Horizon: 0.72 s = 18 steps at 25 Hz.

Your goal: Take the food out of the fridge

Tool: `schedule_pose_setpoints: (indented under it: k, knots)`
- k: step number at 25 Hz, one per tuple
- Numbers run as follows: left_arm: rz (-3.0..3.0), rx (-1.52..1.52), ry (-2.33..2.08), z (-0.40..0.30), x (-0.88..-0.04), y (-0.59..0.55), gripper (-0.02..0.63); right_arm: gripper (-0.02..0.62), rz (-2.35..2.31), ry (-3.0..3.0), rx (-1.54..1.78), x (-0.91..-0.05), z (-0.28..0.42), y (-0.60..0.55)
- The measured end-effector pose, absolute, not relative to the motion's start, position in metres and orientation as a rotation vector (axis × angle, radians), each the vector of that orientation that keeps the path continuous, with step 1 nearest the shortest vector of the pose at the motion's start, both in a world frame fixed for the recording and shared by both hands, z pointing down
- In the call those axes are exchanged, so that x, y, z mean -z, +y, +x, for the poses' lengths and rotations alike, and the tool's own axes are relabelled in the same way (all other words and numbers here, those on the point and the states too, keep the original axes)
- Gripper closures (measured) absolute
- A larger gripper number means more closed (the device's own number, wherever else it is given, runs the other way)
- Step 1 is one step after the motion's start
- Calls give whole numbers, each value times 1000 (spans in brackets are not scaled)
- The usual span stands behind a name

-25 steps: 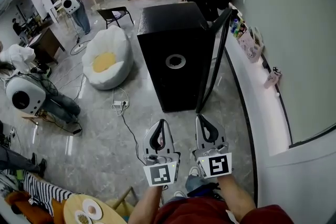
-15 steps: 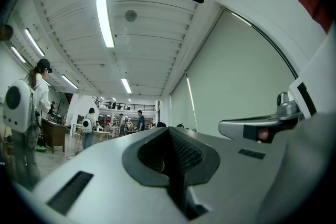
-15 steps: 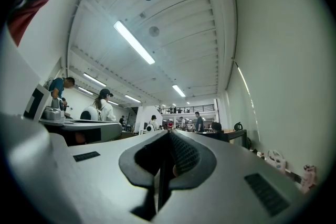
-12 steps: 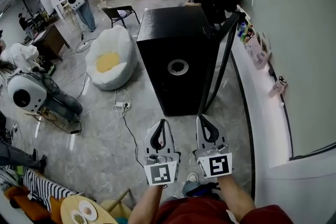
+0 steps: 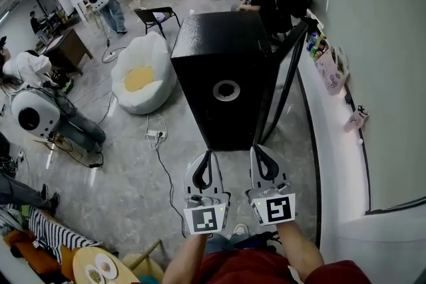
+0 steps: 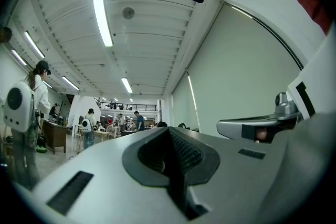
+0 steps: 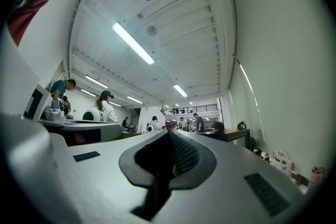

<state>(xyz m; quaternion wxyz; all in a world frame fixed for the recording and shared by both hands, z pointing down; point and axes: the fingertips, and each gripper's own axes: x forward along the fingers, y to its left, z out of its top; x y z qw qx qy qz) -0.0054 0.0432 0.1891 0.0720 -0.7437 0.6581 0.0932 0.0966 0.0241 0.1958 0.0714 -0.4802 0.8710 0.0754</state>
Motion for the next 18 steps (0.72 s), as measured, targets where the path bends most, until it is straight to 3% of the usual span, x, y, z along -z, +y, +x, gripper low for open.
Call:
schedule_pose_setpoints:
  k: [5, 18]
  knots:
    - [-2235, -181, 1958, -3, -196, 28, 594, 574, -1439, 2627, -217, -200, 97, 9]
    - [-2293, -278, 1950, -26, -202, -15, 594, 572, -1484, 2620, -225, -203, 72, -34]
